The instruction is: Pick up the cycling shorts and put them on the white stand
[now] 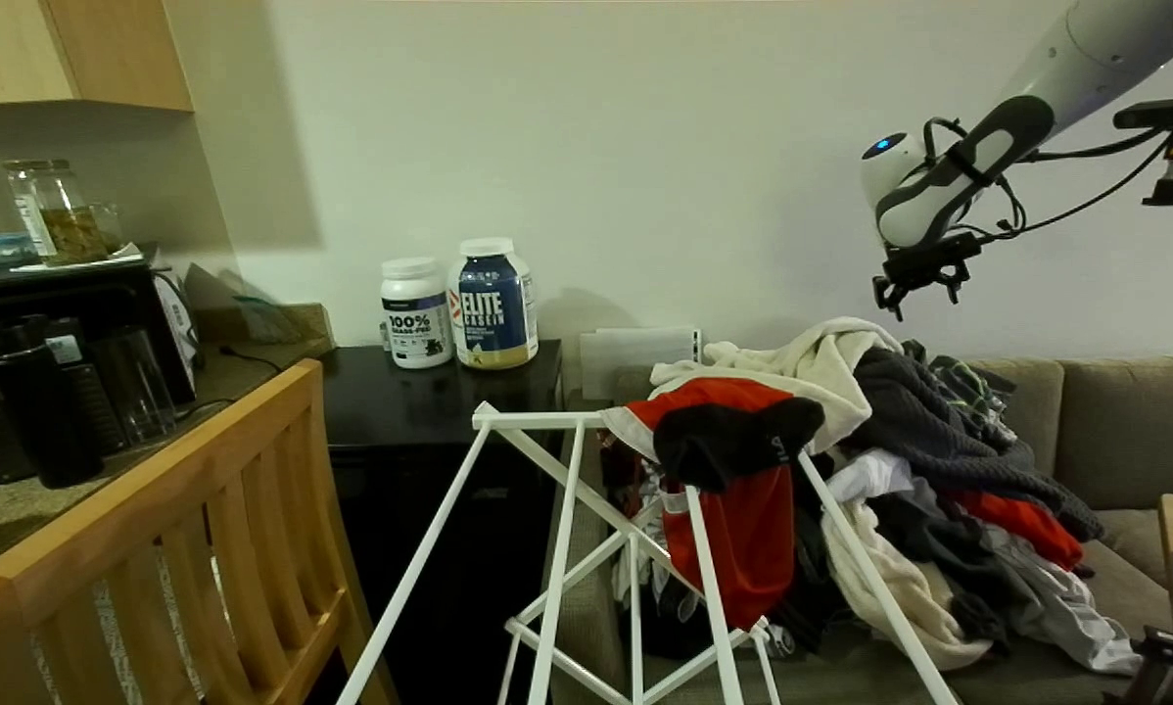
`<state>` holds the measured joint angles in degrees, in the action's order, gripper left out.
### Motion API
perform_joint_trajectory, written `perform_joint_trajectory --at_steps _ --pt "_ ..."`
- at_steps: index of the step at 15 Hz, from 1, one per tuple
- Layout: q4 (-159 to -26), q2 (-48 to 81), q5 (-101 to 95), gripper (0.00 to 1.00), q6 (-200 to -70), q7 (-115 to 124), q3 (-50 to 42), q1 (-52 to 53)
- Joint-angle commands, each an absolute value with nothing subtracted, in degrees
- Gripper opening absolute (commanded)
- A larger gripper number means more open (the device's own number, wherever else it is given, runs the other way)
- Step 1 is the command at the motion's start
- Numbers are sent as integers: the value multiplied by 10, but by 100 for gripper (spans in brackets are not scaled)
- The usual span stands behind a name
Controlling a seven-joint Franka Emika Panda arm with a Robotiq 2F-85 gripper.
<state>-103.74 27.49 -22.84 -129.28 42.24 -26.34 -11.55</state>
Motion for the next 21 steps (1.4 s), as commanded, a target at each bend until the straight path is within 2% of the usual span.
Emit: perform_joint_trajectory --at_steps 1,10,21 --pt "-1016 300 -228 100 -1283 435 -267 -126" --pt "-971 347 -218 100 -1302 409 -271 -157" --pt "-990 371 -165 100 -1397 345 -243 -190"
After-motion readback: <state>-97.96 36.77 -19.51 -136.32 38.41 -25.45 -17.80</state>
